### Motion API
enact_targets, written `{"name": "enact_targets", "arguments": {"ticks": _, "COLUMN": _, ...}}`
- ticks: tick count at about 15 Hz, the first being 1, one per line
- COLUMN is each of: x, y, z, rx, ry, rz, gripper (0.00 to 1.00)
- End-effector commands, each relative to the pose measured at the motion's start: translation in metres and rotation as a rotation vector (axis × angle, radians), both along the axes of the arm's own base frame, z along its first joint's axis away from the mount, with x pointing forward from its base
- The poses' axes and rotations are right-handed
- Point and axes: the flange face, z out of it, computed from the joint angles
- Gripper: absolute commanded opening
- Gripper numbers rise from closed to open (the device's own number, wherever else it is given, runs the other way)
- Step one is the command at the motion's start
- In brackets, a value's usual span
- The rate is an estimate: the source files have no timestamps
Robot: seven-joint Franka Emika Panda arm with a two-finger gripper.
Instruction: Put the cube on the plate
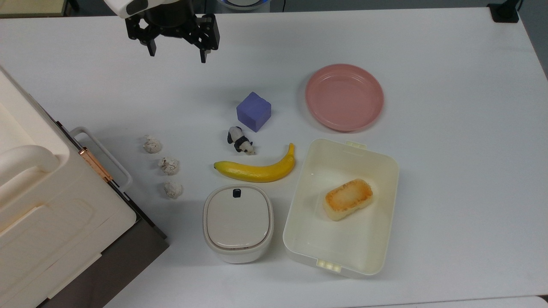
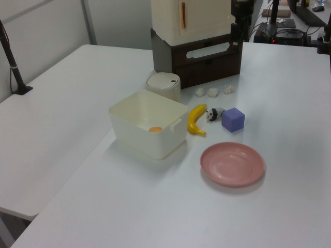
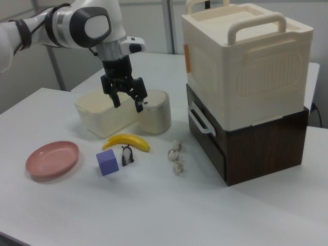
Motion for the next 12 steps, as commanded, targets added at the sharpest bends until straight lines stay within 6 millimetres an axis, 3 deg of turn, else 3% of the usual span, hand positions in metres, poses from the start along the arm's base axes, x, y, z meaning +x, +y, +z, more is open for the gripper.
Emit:
{"name": "enact_targets", "arguments": {"ticks": 1, "x": -0.0073, "y": -0.0140, "z": 0.0085, "rx": 0.002, "ry": 0.009, "rz": -0.037, "gripper": 1.00}}
{"name": "enact_targets", "arguments": {"ticks": 12, "x": -0.0075, "y": -0.0129, "z": 0.0065, "rx": 0.006, "ry": 0.022, "rz": -0.030, "gripper": 1.00}}
